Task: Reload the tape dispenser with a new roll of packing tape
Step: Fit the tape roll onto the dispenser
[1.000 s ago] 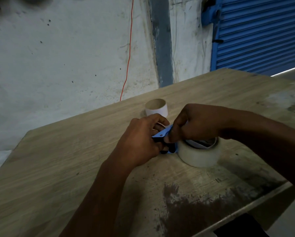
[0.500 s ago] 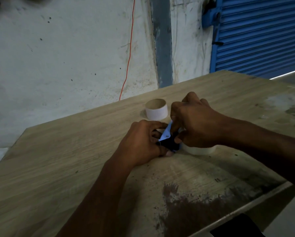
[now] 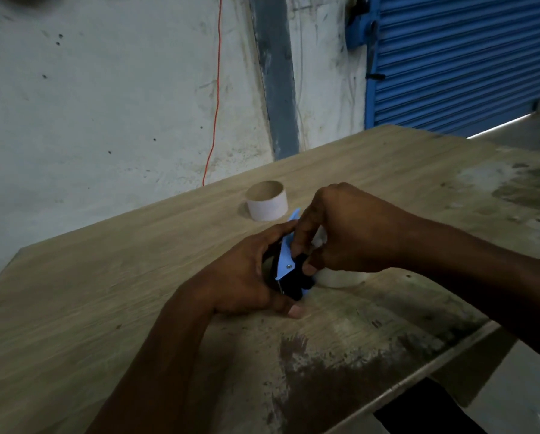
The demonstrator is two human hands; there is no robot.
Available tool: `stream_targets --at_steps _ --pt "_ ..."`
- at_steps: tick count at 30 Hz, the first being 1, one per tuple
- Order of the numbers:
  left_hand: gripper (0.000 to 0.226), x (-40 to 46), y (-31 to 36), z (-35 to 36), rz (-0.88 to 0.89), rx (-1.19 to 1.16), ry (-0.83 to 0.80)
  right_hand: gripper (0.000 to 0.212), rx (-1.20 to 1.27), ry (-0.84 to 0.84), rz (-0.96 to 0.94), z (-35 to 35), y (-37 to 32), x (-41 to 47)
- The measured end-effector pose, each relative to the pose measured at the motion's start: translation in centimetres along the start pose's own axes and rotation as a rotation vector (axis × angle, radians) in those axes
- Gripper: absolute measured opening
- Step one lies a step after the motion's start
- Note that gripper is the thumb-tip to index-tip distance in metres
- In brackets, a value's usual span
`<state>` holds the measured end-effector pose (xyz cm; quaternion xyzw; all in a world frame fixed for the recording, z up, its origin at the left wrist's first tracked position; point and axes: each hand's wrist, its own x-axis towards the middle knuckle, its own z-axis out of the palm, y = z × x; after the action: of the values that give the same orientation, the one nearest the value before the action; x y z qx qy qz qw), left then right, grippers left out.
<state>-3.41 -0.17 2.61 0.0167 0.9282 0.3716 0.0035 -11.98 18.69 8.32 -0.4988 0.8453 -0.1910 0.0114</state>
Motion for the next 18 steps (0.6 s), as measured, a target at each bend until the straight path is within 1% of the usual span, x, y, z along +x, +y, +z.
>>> stream_targets --at_steps 1,3,5,6,9,12,16,18 --pt "0.116 0.0 0.0 0.0 0.007 0.001 -0.002 0.031 0.039 0.021 0.003 -0.3 0.3 -0.3" --pt "0.123 0.0 -0.2 0.0 -0.010 0.007 -0.007 0.031 0.088 0.104 0.004 -0.8 0.9 -0.8" --pt "0.131 0.0 -0.3 -0.1 -0.025 0.006 -0.007 0.022 0.088 0.155 -0.007 -1.1 1.3 -1.3" --pt "0.132 0.1 -0.3 -0.2 -0.026 0.011 -0.003 0.020 0.060 0.149 -0.010 -1.0 1.3 -1.2" --pt "0.127 0.2 -0.4 -0.2 -0.025 0.016 0.007 0.027 -0.039 0.035 -0.011 -0.1 1.0 -0.2" --pt "0.124 0.1 -0.2 -0.4 -0.045 0.006 0.031 0.021 -0.105 -0.014 -0.072 0.6 0.8 0.8" --pt "0.107 -0.2 0.1 -1.0 -0.035 -0.040 0.032 0.016 -0.148 -0.067 -0.060 1.1 0.5 1.2" --pt "0.100 -0.4 0.2 -1.1 -0.028 -0.065 0.031 0.012 -0.158 -0.085 -0.103 1.1 0.7 1.2"
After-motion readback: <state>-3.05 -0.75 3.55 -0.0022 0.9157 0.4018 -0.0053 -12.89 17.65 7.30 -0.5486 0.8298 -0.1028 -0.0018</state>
